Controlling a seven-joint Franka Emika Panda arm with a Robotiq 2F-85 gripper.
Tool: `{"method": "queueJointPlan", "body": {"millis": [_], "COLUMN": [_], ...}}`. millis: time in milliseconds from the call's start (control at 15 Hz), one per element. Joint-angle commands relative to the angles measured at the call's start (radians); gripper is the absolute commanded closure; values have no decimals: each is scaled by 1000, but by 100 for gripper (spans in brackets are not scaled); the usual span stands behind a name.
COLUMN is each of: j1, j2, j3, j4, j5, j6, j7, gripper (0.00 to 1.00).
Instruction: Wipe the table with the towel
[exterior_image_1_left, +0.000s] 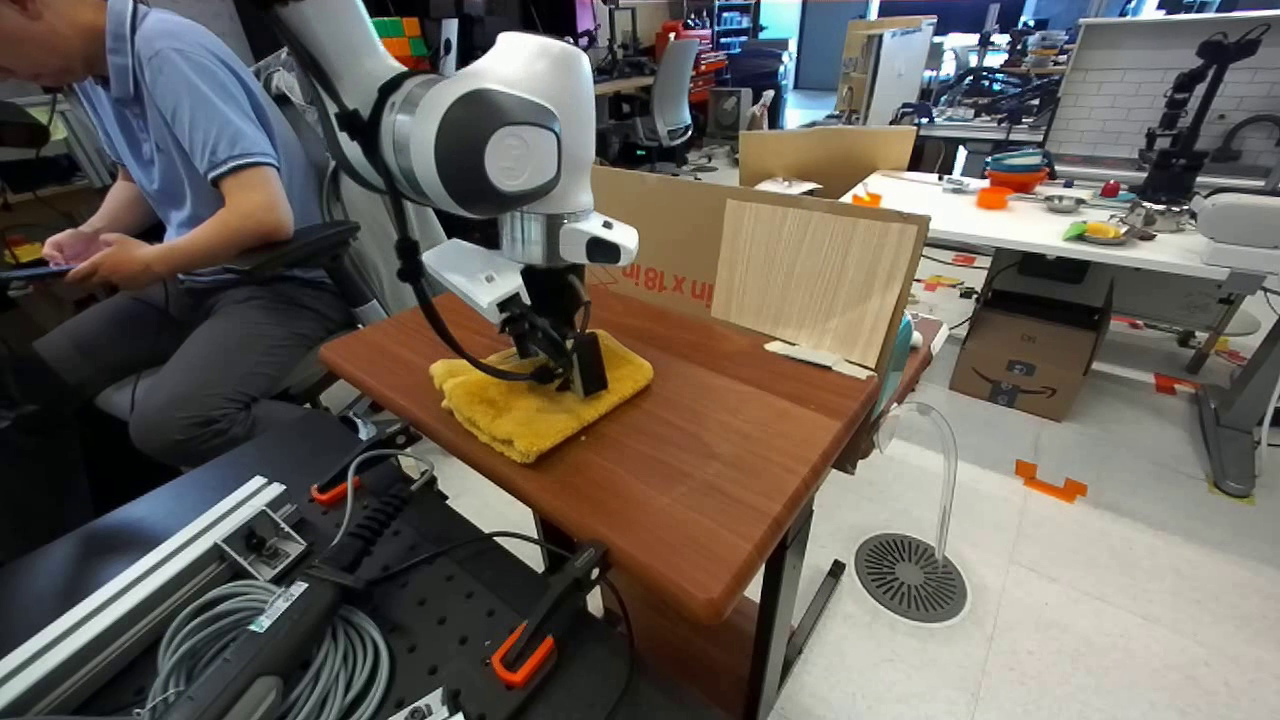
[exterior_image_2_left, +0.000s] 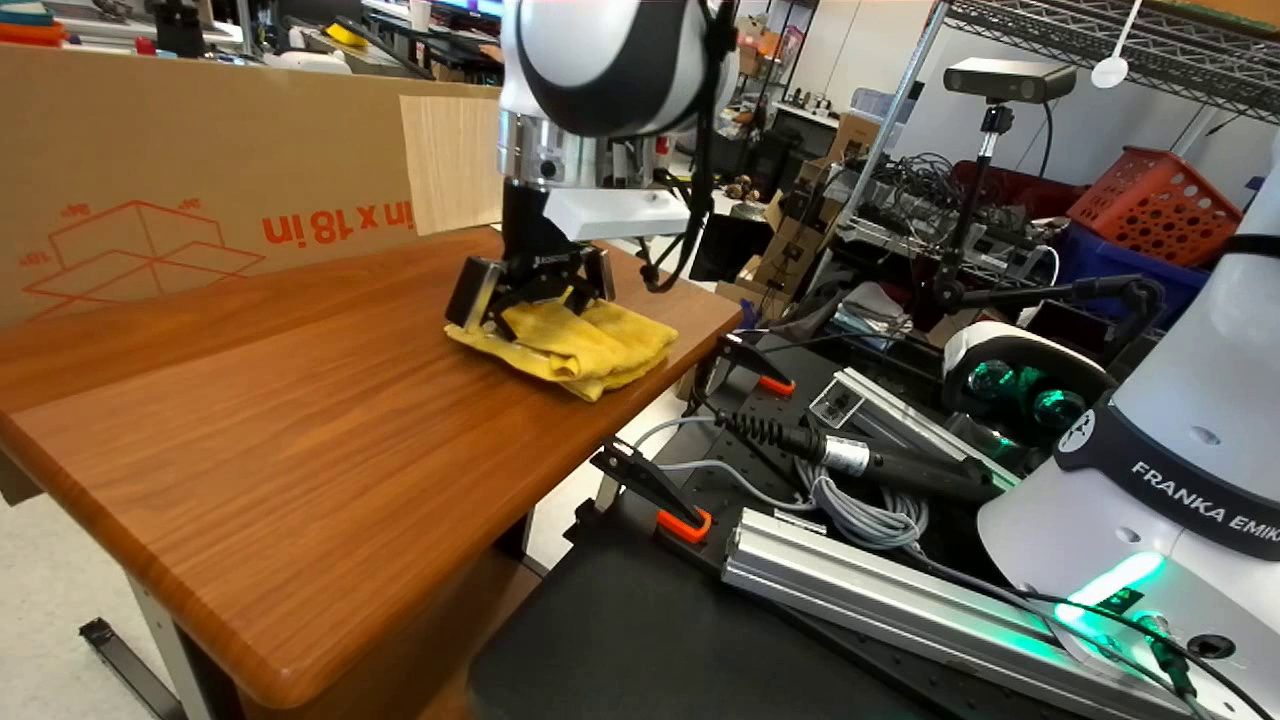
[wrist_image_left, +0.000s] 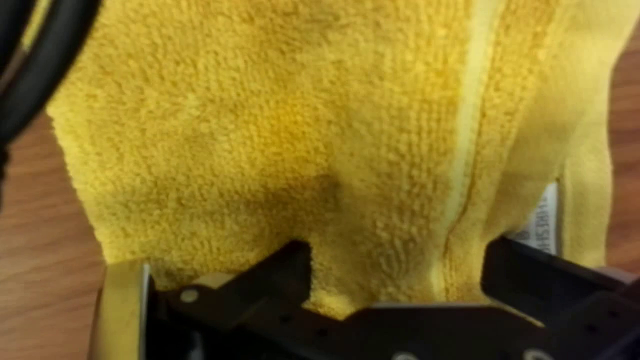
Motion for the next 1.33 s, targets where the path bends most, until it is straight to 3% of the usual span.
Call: {"method": "queueJointPlan", "body": {"millis": [0,267,733,1267], "j1": [3,69,174,143], "j2": [133,193,248,309], "j3": [75,107,103,92], "j4": [174,251,300,461], "j5": [121,140,118,176], "j6": [-97,-107,-75,-108], "j7": [-46,-27,3,57], "gripper": [0,0,0,0]}}
